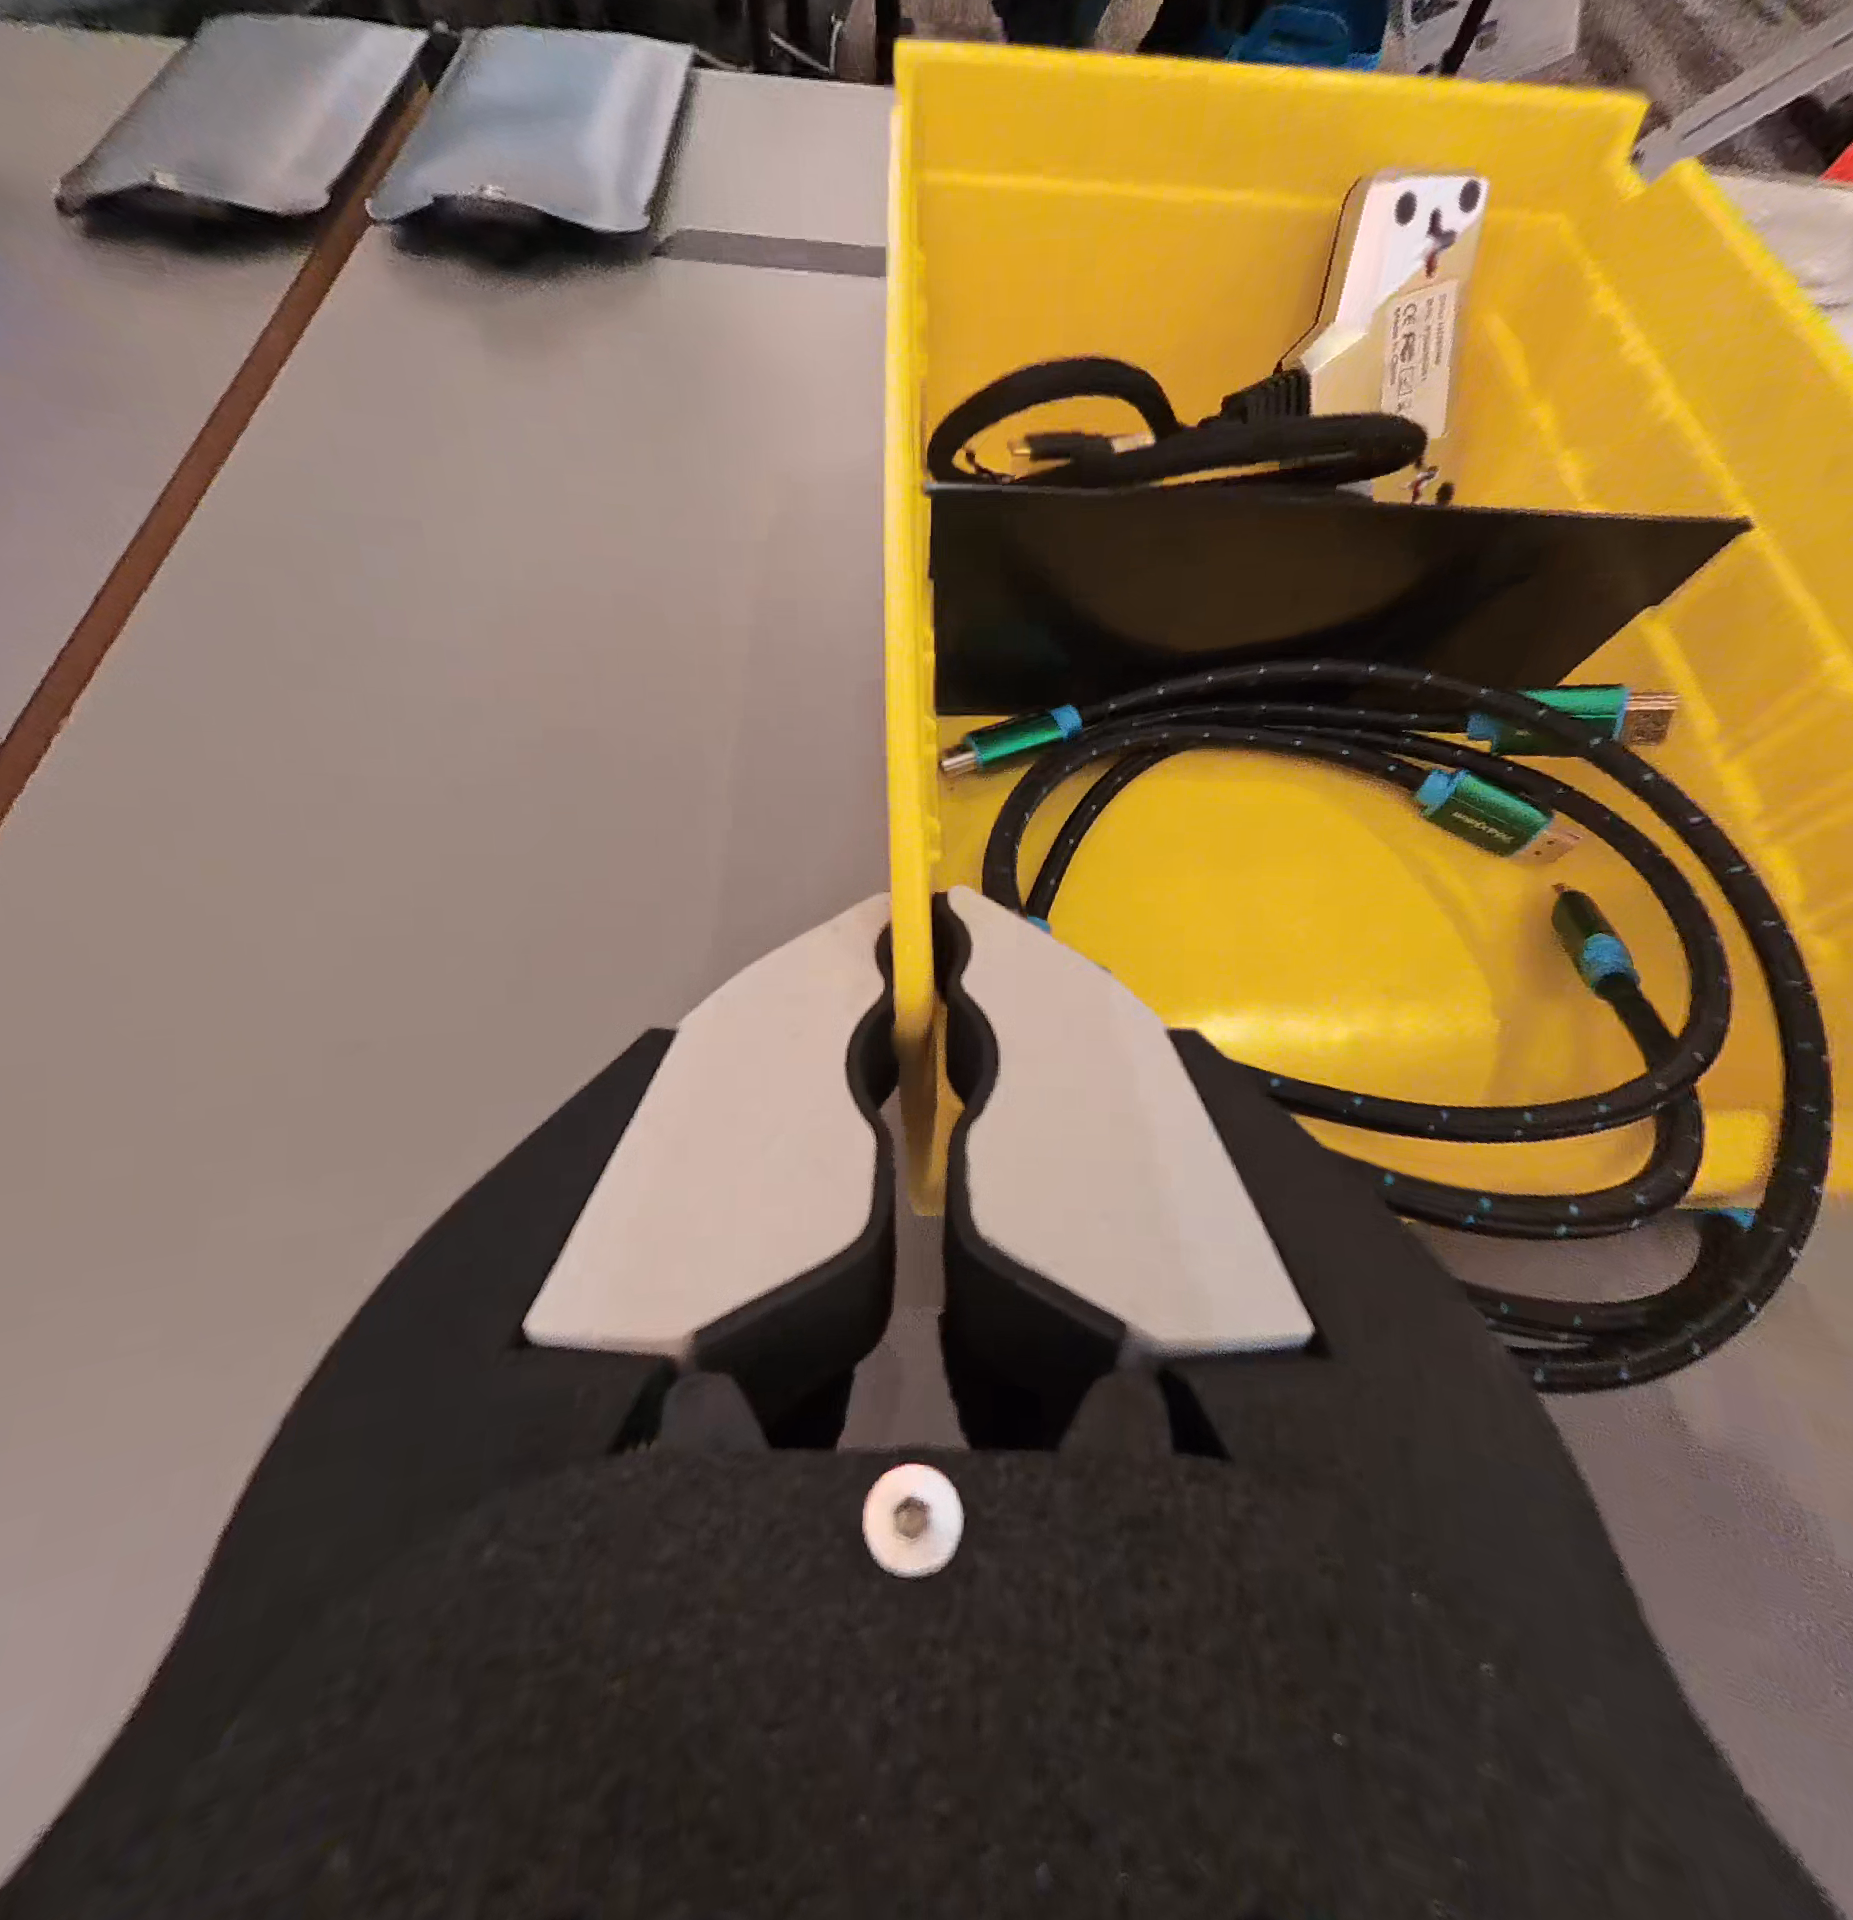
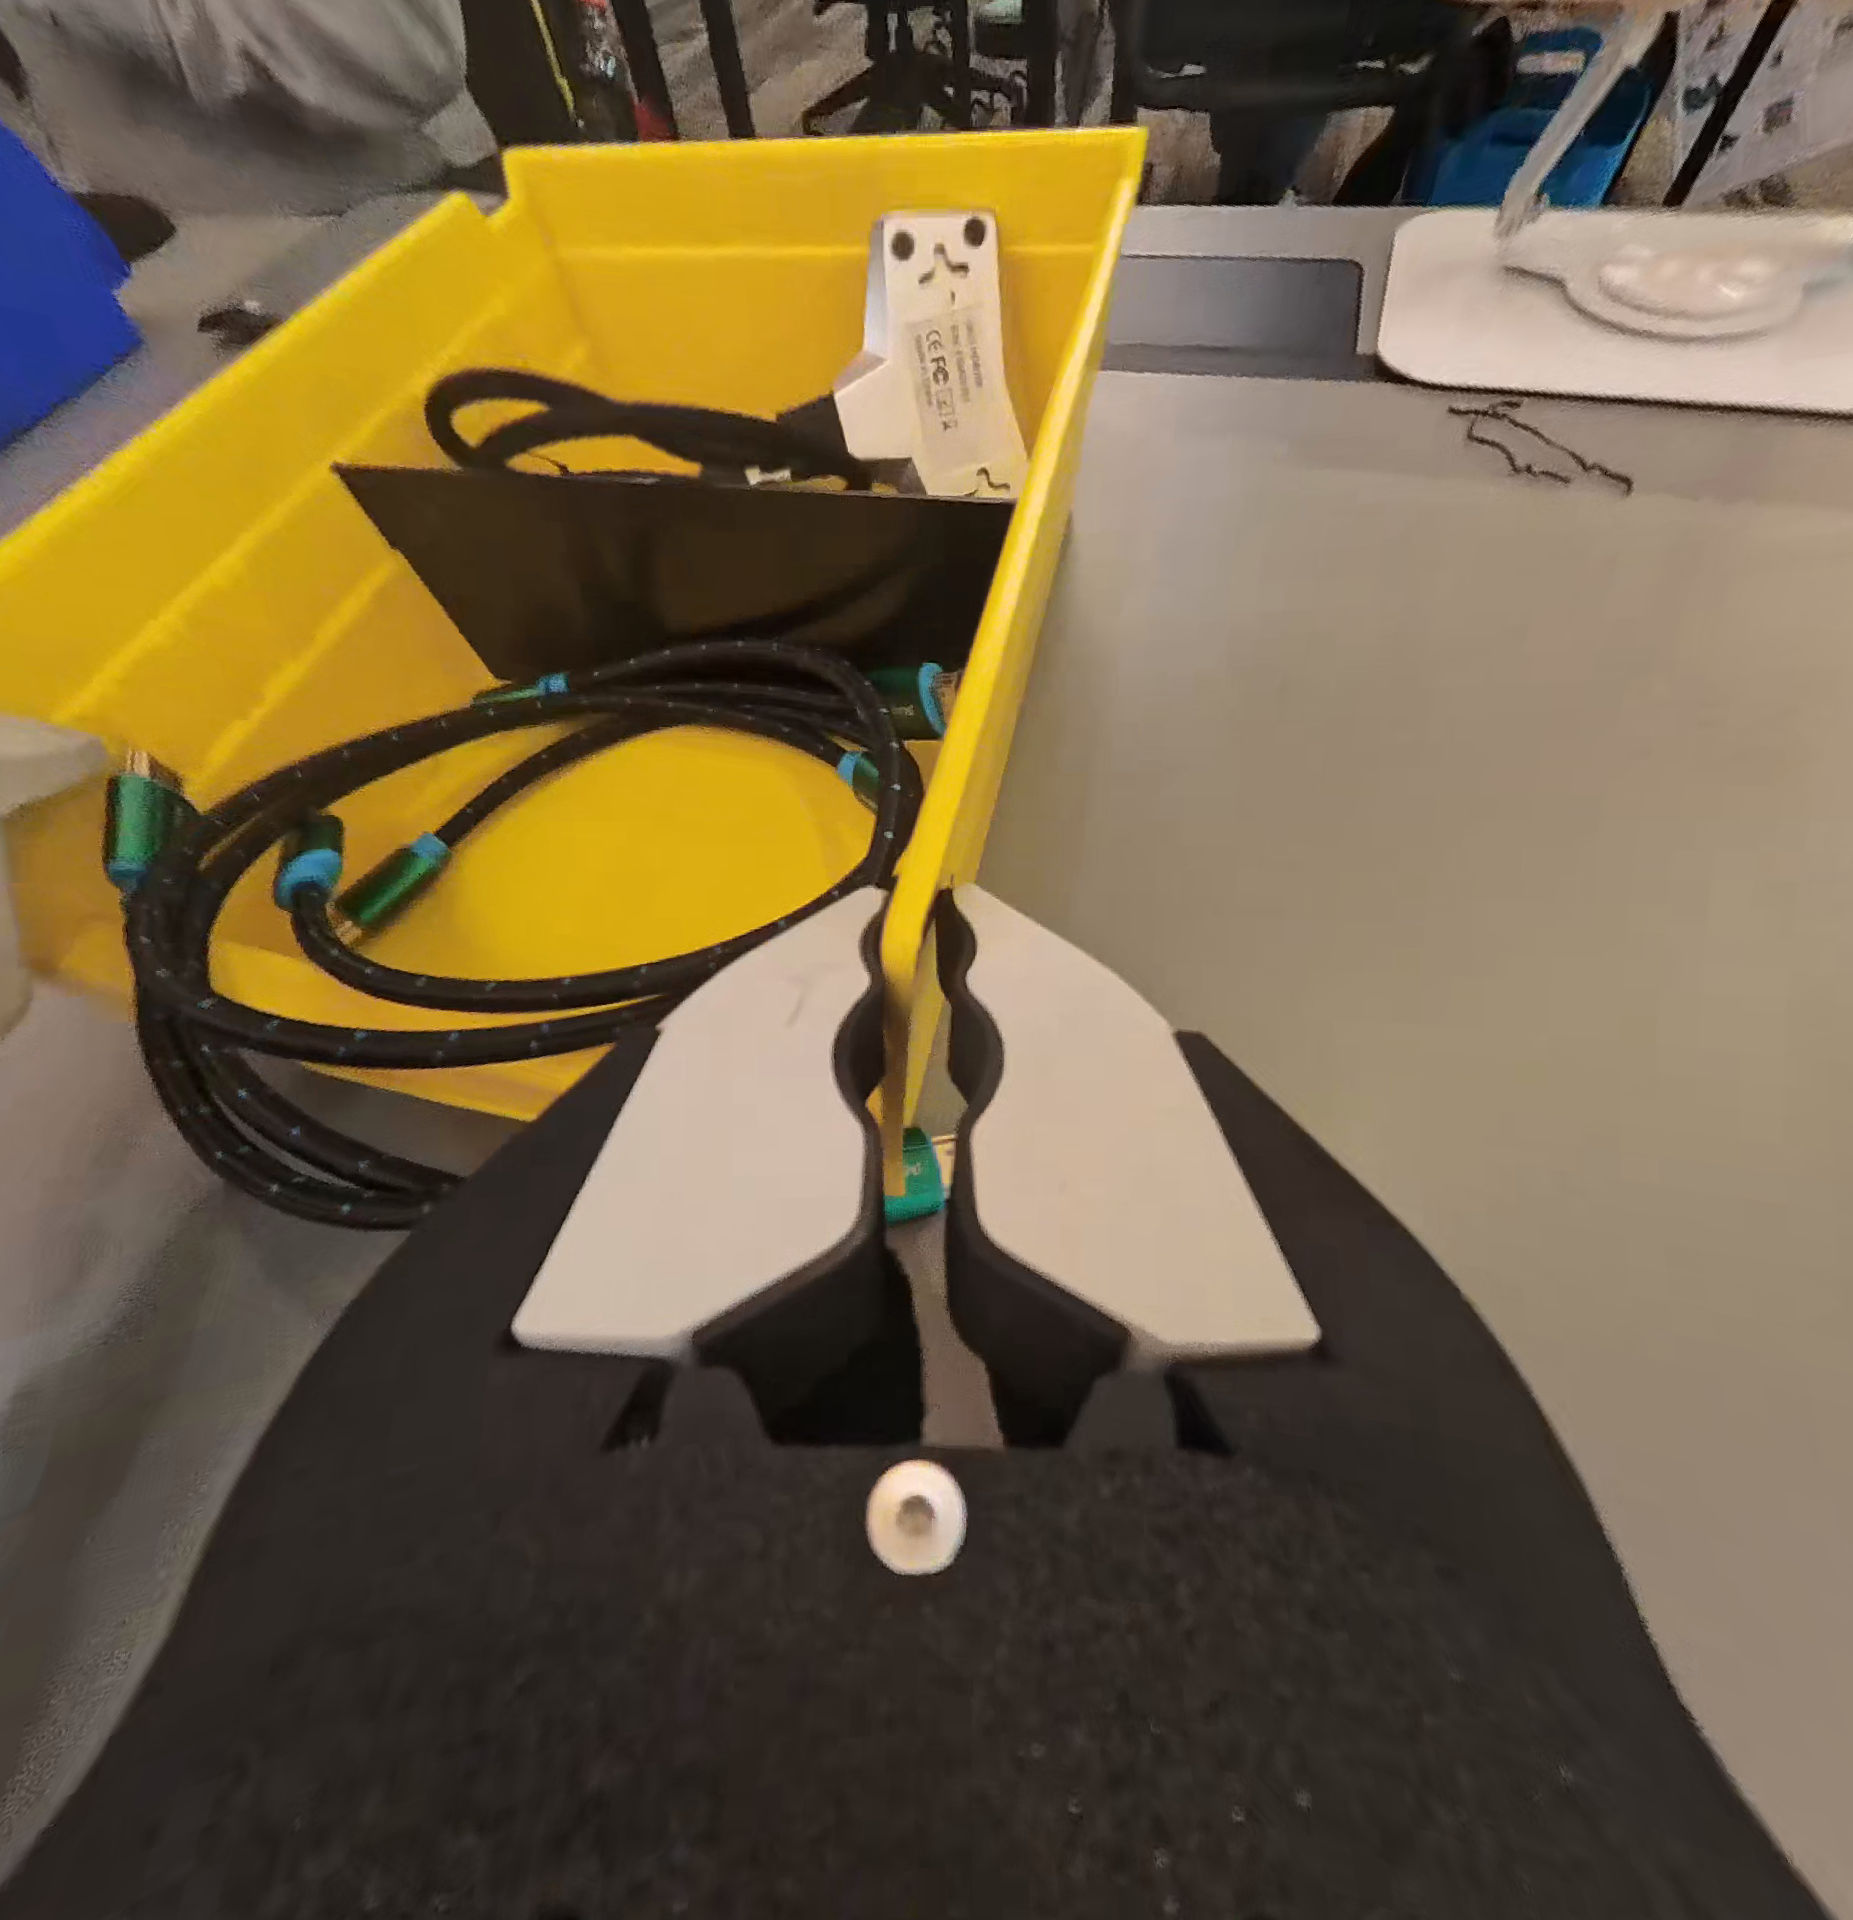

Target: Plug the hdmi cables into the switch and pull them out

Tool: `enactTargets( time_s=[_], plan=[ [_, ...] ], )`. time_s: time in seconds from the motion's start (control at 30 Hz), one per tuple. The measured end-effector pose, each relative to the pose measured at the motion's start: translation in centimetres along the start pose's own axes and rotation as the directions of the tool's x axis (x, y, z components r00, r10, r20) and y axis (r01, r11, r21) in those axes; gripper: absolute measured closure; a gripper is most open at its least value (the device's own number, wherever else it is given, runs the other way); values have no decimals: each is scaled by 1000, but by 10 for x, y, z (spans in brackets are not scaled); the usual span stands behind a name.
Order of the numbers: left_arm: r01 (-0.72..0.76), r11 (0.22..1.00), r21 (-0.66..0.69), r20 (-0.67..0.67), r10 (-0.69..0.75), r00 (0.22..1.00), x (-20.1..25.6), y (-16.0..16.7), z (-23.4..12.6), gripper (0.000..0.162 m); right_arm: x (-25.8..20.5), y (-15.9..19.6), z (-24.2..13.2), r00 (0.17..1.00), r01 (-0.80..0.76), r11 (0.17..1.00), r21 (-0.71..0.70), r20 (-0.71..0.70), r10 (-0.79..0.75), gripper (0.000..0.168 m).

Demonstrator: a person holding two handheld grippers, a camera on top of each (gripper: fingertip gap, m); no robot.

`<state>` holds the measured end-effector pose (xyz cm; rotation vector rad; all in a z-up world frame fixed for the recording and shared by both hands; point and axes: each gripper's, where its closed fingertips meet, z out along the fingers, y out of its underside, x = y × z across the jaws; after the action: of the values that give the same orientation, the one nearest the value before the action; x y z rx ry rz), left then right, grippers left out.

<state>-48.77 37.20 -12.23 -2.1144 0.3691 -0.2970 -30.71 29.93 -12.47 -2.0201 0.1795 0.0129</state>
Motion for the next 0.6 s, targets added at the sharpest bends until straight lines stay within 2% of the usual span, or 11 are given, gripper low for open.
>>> enactTargets(
  time_s=[0.1, 0.17, 0.23, 0.3, 0.37, 0.47, 0.6],
  plan=[
    [36, 999, 8, -8, -36, 999, 0, 0, -5, 159, -2, 1, -2, 995, 90, 996, -25, 48, -89, 160],
    [51, 998, 47, 1, -51, 999, -3, -5, -11, 157, -6, 4, -10, 984, 110, 993, -40, 148, -103, 158],
    [84, 993, 84, -2, -84, 996, -8, -12, -20, 146, -9, 8, -28, 954, 155, 986, -55, 268, -135, 157],
    [140, 981, 132, -21, -138, 990, -13, -19, -31, 139, -6, 17, -50, 900, 246, 968, -50, 383, -209, 144],
    [191, 966, 174, -27, -189, 982, -14, -23, -42, 140, 17, 30, -73, 859, 339, 940, -41, 422, -291, 141],
    [153, 952, 265, -18, -154, 988, 2, -34, -61, 140, 81, 51, -105, 855, 379, 925, -27, 394, -338, 138],
    [171, 932, 319, -205, -109, 973, 72, -39, -76, 124, 169, 78, -152, 878, 282, 959, 36, 393, -273, 116]
  ],
)
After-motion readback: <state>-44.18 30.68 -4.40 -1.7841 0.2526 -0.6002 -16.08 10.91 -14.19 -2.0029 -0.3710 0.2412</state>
